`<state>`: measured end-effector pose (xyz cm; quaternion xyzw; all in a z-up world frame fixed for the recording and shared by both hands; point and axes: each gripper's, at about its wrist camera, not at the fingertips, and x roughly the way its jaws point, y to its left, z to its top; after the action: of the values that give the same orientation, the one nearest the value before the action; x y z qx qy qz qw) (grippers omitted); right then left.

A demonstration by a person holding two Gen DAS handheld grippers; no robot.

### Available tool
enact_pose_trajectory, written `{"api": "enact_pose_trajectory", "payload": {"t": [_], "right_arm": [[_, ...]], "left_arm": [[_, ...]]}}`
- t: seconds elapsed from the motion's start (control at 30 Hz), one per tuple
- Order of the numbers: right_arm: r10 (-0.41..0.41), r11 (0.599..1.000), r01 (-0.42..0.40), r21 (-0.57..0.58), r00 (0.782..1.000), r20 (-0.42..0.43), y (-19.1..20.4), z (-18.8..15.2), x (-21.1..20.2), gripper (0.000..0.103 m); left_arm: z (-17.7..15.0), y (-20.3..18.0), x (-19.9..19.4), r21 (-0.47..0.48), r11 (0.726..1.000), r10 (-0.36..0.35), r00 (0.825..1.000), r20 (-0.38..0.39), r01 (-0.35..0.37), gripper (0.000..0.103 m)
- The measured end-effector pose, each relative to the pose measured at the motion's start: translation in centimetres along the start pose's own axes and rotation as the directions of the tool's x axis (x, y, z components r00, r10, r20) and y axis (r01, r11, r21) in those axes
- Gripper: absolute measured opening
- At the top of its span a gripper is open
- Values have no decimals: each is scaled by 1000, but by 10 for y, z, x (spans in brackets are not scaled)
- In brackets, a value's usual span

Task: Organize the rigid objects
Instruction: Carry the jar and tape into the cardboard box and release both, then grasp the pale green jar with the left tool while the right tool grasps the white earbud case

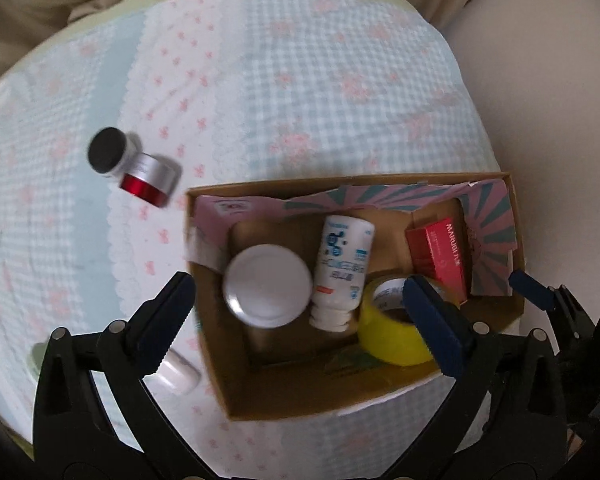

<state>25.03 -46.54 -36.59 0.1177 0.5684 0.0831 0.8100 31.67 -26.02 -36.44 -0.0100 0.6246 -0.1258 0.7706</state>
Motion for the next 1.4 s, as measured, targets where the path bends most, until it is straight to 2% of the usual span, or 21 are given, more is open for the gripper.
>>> {"api": "enact_pose_trajectory", "payload": {"t": [0.37, 0.77, 0.9, 1.1, 1.23, 1.4], "right_arm": [[-31, 999, 32, -32, 999, 33, 11, -16, -13, 103], [-66, 997, 71, -42, 992, 109, 38, -14, -64, 103], [-73, 995, 83, -59, 986, 153, 59, -14, -88, 103], [-80, 994, 92, -65, 983, 167, 104, -17, -114, 103], [-80, 994, 91, -55, 982, 171, 139, -23, -124, 103], [-115, 991, 126, -50, 976, 187, 188, -37, -130, 103]], "left_arm": [[-21, 26, -24, -66, 998, -1, 1000, 16, 2, 103], [-58, 63, -92, -132, 991, 19, 994, 106, -5, 103], [-76, 89, -124, -169, 986, 36, 989, 145, -11, 103], [-109, 141, -167, -216, 976, 73, 980, 183, -32, 103], [-131, 179, -191, -216, 975, 99, 976, 195, -56, 103], [-156, 220, -213, -192, 979, 109, 975, 193, -71, 103]]}}
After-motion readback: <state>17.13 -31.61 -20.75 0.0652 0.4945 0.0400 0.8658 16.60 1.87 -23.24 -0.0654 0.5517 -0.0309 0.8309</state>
